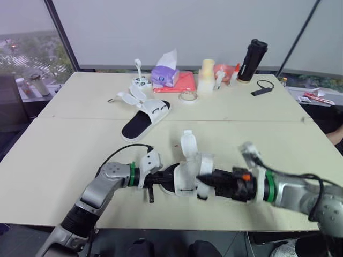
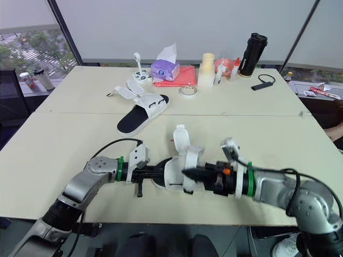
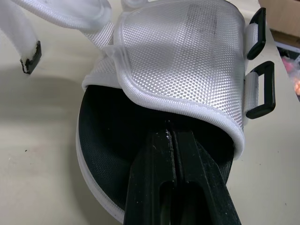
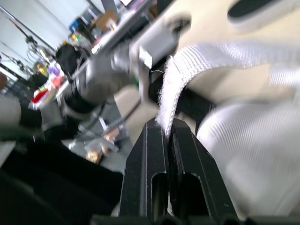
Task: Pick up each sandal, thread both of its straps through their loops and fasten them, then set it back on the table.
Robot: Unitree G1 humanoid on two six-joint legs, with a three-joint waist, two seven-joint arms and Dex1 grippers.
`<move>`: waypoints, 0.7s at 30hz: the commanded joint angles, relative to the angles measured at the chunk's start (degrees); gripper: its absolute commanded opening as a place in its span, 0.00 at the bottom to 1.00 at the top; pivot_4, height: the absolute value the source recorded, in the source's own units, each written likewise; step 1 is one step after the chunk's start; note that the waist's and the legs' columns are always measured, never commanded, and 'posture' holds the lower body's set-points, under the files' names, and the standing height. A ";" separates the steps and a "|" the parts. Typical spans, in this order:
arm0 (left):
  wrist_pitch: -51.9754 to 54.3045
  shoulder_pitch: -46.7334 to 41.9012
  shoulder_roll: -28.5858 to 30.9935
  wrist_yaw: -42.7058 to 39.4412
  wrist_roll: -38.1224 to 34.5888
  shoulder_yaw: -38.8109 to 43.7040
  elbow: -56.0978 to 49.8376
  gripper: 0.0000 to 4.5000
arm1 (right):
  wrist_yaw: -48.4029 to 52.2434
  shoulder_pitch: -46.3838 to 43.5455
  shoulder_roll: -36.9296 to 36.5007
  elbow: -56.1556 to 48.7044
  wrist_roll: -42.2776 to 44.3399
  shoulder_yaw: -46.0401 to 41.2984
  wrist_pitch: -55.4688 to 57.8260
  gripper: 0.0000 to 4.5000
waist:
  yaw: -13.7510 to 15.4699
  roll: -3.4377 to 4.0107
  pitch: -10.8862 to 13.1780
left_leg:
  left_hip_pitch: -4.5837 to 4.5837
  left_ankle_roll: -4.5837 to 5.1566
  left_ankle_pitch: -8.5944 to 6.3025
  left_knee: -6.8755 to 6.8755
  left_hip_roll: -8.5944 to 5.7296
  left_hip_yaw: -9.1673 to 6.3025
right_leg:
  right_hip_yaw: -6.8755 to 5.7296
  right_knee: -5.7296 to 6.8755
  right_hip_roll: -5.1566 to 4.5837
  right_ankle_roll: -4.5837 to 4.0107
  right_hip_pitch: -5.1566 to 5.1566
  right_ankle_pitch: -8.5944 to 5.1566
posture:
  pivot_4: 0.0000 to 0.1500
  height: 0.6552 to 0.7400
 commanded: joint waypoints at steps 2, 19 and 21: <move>-1.35 -0.96 -0.11 -0.14 0.93 -0.21 0.70 0.00 | -2.45 -5.11 1.76 4.57 3.09 0.57 1.78 0.01 | -0.04 0.00 0.00 | -0.02 0.02 -0.01 0.00 0.00 0.02 | 0.01 -0.02 -0.03 0.00 -0.01 0.00 | 1.00 1.00; -1.01 1.29 -0.11 1.17 1.16 -0.02 -0.82 0.00 | 5.88 -8.65 3.42 16.72 -5.35 1.67 7.95 0.01 | -0.09 0.01 0.00 | -0.03 0.08 -0.04 0.00 0.03 0.05 | 0.02 -0.03 -0.06 0.01 -0.03 0.01 | 1.00 1.00; -0.94 1.40 -0.15 1.34 1.13 -0.04 -0.91 0.00 | 5.85 -8.51 3.51 17.09 -4.47 0.94 9.43 0.01 | -0.10 0.01 0.00 | -0.03 0.08 -0.05 0.00 0.04 0.05 | 0.02 -0.03 -0.06 0.01 -0.04 0.01 | 1.00 1.00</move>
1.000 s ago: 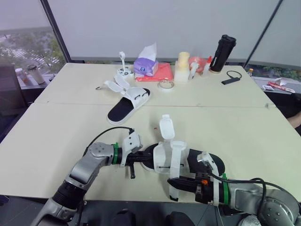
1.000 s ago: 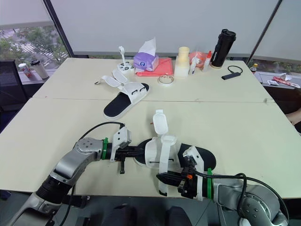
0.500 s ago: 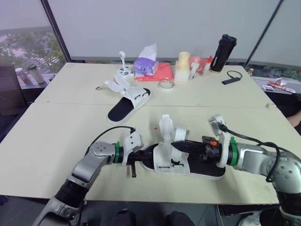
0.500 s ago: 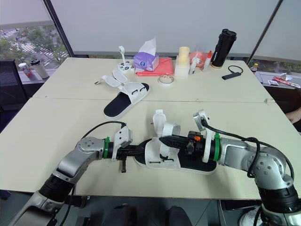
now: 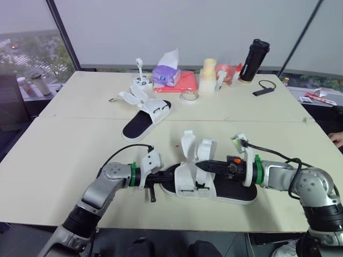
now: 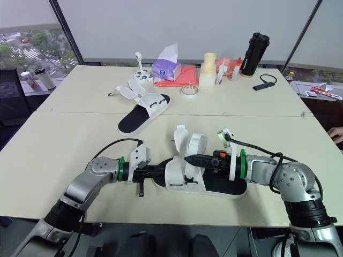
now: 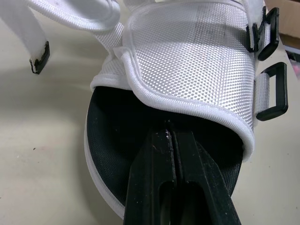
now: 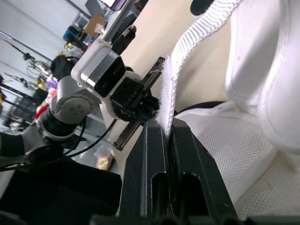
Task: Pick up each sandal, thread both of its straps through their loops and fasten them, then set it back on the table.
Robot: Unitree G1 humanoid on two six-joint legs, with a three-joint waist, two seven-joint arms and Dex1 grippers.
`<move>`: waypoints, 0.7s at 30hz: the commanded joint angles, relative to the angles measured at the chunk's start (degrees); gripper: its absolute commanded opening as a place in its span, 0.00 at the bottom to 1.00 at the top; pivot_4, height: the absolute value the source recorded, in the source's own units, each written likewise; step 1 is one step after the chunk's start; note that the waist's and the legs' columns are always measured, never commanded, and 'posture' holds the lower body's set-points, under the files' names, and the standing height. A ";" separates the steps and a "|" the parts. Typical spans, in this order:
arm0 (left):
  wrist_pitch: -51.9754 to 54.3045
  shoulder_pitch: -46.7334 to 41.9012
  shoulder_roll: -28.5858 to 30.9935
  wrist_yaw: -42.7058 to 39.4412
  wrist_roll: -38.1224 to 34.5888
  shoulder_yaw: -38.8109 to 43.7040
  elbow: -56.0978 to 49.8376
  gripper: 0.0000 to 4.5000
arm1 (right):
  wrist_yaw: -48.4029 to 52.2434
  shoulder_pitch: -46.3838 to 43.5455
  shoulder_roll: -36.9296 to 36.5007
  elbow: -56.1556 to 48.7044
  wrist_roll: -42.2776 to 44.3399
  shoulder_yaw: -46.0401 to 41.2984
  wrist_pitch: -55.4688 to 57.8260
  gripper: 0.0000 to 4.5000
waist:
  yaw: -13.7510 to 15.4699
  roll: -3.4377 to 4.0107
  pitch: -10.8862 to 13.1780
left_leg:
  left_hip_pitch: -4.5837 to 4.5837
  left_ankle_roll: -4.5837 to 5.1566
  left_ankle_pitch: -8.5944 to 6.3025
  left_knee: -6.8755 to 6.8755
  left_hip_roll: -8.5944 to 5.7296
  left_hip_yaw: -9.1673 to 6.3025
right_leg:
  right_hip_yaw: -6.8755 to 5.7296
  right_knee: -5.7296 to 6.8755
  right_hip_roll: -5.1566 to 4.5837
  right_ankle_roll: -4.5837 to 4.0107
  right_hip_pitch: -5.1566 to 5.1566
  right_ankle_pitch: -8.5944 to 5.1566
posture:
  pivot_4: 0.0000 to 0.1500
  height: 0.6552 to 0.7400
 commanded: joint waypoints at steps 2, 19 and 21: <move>0.07 0.71 0.12 0.34 0.38 -0.23 -0.73 0.00 | -0.54 0.25 0.73 1.50 3.10 -3.38 2.97 0.01 | -0.01 0.00 0.00 | 0.00 0.01 0.00 0.00 0.01 0.00 | 0.00 0.00 0.00 0.00 0.00 0.00 | 1.00 1.00; -0.64 0.07 0.12 0.05 0.71 -0.38 0.32 0.00 | 5.49 3.82 -2.06 -4.22 -9.70 3.23 0.62 0.01 | -0.07 0.01 -0.01 | 0.00 0.08 -0.04 -0.01 -0.02 0.02 | 0.00 -0.06 0.01 0.00 0.00 0.00 | 1.00 1.00; -0.70 -0.03 0.04 0.13 0.72 -0.39 0.45 0.00 | 6.97 4.03 -2.93 -5.60 -13.48 5.13 -2.12 0.01 | -0.08 0.01 -0.01 | 0.00 0.09 -0.05 -0.01 -0.03 0.01 | 0.00 -0.07 0.03 0.00 0.00 0.00 | 1.00 1.00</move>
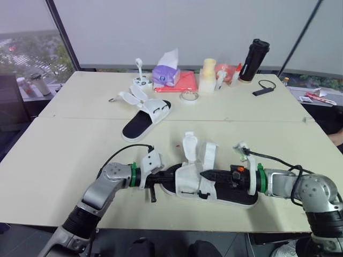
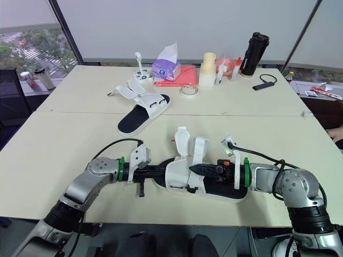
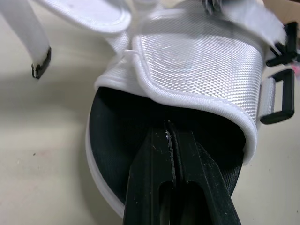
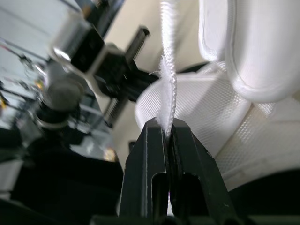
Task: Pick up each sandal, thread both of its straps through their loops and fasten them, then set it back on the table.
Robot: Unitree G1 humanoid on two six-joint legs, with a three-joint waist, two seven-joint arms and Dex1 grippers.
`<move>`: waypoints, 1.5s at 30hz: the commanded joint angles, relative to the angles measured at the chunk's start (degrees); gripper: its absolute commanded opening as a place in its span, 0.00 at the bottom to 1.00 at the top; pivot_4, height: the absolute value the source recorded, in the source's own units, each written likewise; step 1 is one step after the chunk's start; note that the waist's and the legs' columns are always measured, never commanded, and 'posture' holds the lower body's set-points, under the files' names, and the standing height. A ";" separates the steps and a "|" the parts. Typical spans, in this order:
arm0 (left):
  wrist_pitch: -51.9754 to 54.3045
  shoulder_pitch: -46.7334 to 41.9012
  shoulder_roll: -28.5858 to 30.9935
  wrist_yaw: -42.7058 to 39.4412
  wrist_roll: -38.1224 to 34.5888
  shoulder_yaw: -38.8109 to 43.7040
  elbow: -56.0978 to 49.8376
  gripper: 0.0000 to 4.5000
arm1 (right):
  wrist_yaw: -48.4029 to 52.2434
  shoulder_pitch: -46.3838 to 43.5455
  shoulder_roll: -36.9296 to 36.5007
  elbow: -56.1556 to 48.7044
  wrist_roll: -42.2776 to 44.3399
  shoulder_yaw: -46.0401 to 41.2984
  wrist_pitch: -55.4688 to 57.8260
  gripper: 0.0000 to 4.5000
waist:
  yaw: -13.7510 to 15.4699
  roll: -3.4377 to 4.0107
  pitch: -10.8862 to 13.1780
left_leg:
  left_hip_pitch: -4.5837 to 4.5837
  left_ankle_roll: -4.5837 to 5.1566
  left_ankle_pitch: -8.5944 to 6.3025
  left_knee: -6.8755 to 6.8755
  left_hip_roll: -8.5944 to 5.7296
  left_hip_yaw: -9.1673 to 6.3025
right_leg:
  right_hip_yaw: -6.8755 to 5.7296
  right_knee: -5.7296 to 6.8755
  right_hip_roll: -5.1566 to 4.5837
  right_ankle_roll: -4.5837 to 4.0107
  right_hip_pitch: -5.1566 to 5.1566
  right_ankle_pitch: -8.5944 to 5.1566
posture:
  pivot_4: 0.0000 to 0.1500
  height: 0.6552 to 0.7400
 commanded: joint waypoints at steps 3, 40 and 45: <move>0.10 -0.04 0.02 0.26 0.69 -0.28 0.52 0.00 | 6.65 1.79 -3.63 -6.49 -10.01 5.49 -7.85 0.01 | 0.09 0.00 0.00 | 0.00 0.02 -0.01 0.00 -0.01 0.00 | -0.01 -0.02 0.02 0.00 0.00 0.00 | 1.00 1.00; 10.69 0.20 0.92 -6.81 -2.68 -7.28 -4.08 0.00 | 14.40 0.23 -3.60 -6.00 -18.69 7.88 -11.72 0.01 | 0.17 0.00 -0.02 | 0.06 0.05 -0.04 0.00 -0.03 0.00 | -0.01 -0.12 -0.03 -0.01 0.11 -0.01 | 1.00 1.00; 9.61 -0.86 -2.89 -6.53 -1.61 -9.08 -1.01 0.00 | 14.03 -0.98 -2.28 -4.45 -21.07 8.95 -12.81 0.01 | 0.23 0.01 -0.07 | 0.10 0.05 -0.04 0.00 -0.05 -0.02 | -0.03 -0.23 -0.04 -0.02 0.24 -0.01 | 1.00 1.00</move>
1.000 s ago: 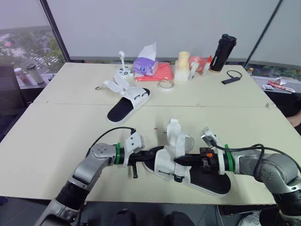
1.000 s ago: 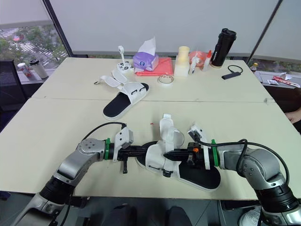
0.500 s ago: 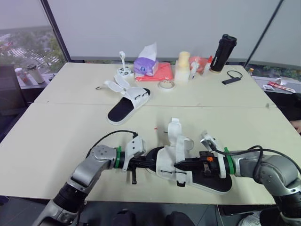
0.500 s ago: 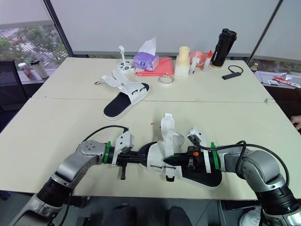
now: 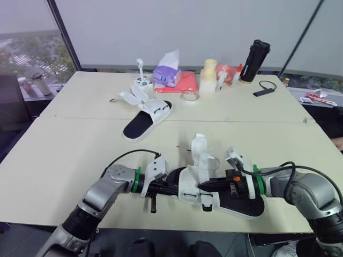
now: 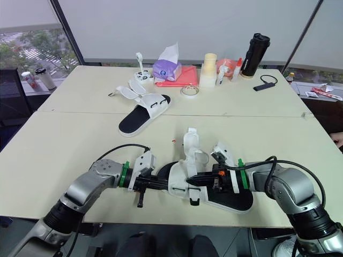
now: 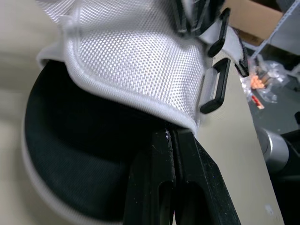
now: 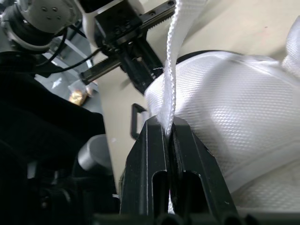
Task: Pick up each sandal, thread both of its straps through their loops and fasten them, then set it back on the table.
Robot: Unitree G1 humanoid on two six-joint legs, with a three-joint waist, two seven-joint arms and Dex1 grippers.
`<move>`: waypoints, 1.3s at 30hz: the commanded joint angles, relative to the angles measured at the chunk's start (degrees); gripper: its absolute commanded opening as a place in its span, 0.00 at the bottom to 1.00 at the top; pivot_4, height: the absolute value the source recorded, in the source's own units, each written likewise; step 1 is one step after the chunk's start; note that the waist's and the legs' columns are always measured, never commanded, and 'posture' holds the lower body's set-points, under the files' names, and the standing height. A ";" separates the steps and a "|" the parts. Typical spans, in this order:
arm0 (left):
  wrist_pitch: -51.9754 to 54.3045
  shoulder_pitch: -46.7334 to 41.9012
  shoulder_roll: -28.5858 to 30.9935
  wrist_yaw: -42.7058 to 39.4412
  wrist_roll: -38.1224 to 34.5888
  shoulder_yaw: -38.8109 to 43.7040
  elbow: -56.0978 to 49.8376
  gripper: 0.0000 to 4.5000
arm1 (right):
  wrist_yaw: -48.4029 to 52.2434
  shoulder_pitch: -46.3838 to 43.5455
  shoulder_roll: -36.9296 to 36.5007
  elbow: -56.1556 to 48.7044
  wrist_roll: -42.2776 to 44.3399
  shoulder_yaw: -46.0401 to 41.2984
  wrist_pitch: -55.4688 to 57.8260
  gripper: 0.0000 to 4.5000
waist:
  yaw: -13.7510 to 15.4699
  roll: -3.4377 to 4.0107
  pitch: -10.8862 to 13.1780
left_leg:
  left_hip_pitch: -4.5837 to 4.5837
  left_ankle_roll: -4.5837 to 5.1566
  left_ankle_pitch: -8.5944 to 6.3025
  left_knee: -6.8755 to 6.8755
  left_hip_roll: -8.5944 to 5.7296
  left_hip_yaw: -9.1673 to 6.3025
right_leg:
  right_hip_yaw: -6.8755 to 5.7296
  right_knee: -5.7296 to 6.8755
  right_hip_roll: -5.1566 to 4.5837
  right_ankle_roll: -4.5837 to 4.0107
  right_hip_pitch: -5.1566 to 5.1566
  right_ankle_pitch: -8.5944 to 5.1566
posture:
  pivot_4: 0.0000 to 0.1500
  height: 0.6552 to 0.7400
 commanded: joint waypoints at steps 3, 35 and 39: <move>-0.33 0.17 -4.53 0.49 1.25 -4.72 3.47 0.00 | -0.60 -0.76 0.64 0.50 -2.55 1.30 -0.23 0.01 | 0.04 -0.01 -0.11 | 0.03 0.00 0.00 0.03 0.00 0.00 | 0.00 -0.07 -0.05 -0.02 0.10 -0.01 | 1.00 1.00; -2.64 0.15 -10.58 2.98 1.46 -2.02 10.93 0.00 | -12.74 30.07 -1.58 -23.83 13.81 -22.61 7.23 0.97 | 1.53 0.11 -0.32 | -0.03 0.31 -0.19 0.16 -0.24 0.07 | -0.01 -0.41 -0.49 -0.06 0.29 -0.13 | 1.00 1.00; -2.64 0.16 -10.24 2.97 1.49 -1.77 10.96 0.00 | -13.83 30.61 -0.95 -23.15 14.57 -22.09 7.07 0.97 | 1.51 0.11 -0.32 | -0.04 0.31 -0.19 0.16 -0.24 0.07 | 0.00 -0.41 -0.50 -0.06 0.26 -0.13 | 1.00 1.00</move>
